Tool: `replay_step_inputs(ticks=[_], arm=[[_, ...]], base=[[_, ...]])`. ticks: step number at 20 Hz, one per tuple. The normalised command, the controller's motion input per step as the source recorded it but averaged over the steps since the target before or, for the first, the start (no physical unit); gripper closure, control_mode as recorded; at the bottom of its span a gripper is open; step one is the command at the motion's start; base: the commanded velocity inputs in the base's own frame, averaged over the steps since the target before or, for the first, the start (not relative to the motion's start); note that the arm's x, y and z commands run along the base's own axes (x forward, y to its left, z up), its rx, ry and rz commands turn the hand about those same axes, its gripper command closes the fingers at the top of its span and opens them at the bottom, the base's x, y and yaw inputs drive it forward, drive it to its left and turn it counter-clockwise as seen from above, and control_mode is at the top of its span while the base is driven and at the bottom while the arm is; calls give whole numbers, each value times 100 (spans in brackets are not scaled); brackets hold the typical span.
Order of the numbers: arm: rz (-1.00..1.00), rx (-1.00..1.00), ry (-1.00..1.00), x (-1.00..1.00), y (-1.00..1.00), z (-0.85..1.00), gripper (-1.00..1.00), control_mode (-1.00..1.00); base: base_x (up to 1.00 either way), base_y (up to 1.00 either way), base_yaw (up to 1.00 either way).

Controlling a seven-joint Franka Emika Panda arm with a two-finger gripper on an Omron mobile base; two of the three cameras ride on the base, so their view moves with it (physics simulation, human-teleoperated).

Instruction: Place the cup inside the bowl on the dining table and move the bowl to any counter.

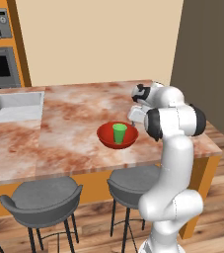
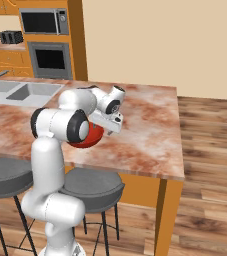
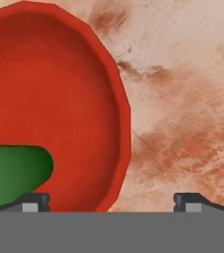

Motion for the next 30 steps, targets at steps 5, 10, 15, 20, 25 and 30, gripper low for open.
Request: replay_step_inputs(ticks=[5, 10, 15, 20, 25, 30], arm=[[8, 2, 0, 1, 2, -3, -100, -100], [8, 0, 0, 2, 4, -9, -100, -100], [7, 0, 0, 3, 3, -17, -100, -100], [6, 0, 0, 1, 1, -15, -100, -100], [5, 0, 0, 1, 0, -17, -100, -100], [6, 0, 0, 3, 0, -17, -100, -100]], base=[[0, 0, 0], [0, 0, 0], [0, 0, 0], [0, 0, 0], [0, 0, 0], [0, 0, 0]])
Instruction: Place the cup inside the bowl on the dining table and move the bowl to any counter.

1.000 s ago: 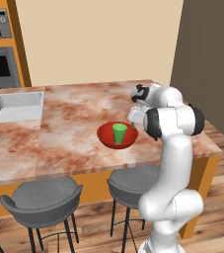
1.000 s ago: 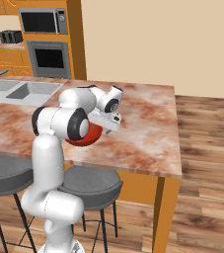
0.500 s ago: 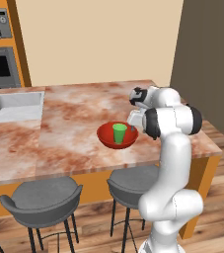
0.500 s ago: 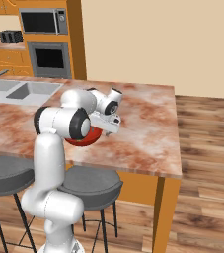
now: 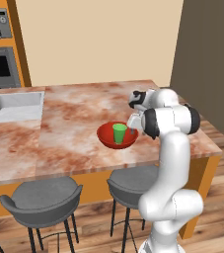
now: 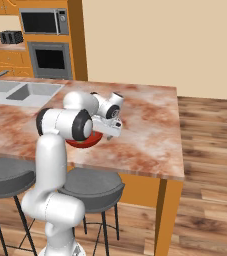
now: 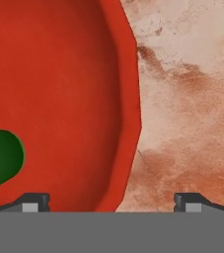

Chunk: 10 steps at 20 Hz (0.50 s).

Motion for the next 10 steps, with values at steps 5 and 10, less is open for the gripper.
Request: replay_step_inputs(ticks=[5, 10], arm=[[4, 0, 0, 4, 4, -9, -100, -100], [3, 0, 0, 11, 2, -6, -100, -100]], base=[[0, 0, 0], [0, 0, 0]])
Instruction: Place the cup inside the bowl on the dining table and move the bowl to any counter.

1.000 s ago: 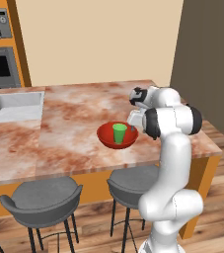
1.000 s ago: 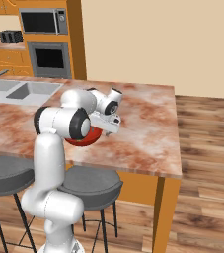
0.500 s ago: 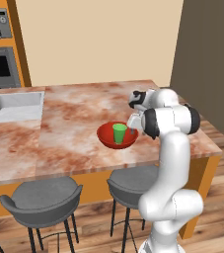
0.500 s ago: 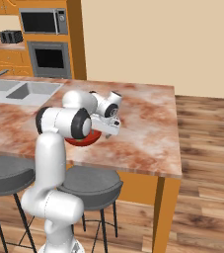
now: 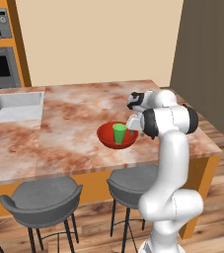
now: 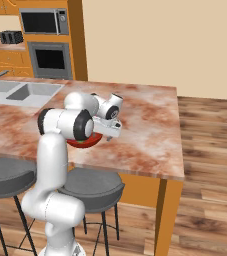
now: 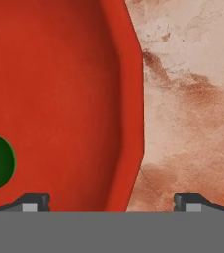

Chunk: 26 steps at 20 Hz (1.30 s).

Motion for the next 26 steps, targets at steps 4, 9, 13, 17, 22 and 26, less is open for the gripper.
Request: replay_step_inputs(ticks=[4, 9, 13, 17, 22, 26], arm=[[3, 0, 0, 10, 0, -6, -100, -100], [3, 0, 0, 5, 1, -8, -100, -100], [3, 0, 0, 2, 0, -8, -100, -100], [2, 0, 0, 0, 0, -4, -100, -100], [0, 0, 0, 0, 0, 0, 100, -100], [0, 0, 0, 0, 3, 0, 100, -100]], base=[[0, 0, 0], [0, 0, 0], [0, 0, 0], [0, 0, 0], [0, 0, 0], [0, 0, 0]])
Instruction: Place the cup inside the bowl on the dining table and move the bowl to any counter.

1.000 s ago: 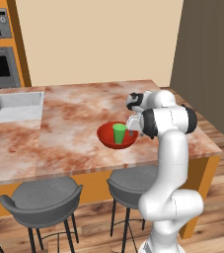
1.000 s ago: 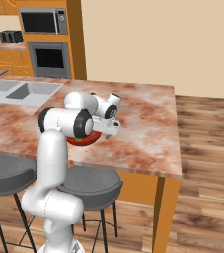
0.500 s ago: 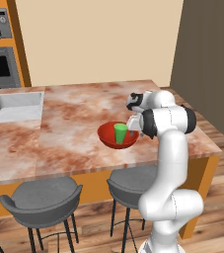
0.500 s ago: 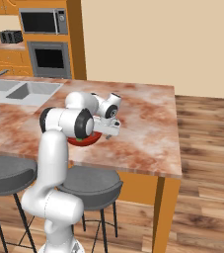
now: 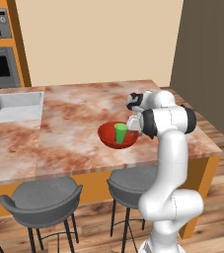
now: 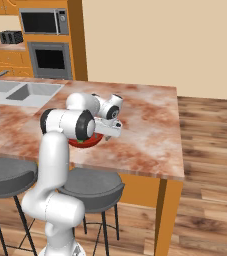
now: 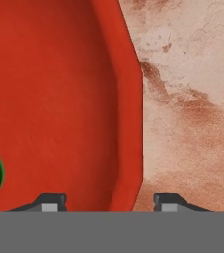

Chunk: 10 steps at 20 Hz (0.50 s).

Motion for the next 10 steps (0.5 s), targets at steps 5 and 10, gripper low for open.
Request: replay_step_inputs(ticks=[5, 10], arm=[[0, 0, 0, 0, 1, 0, 100, -100], [0, 0, 0, 0, 0, 0, 100, -100]], base=[[0, 0, 0], [0, 0, 0]])
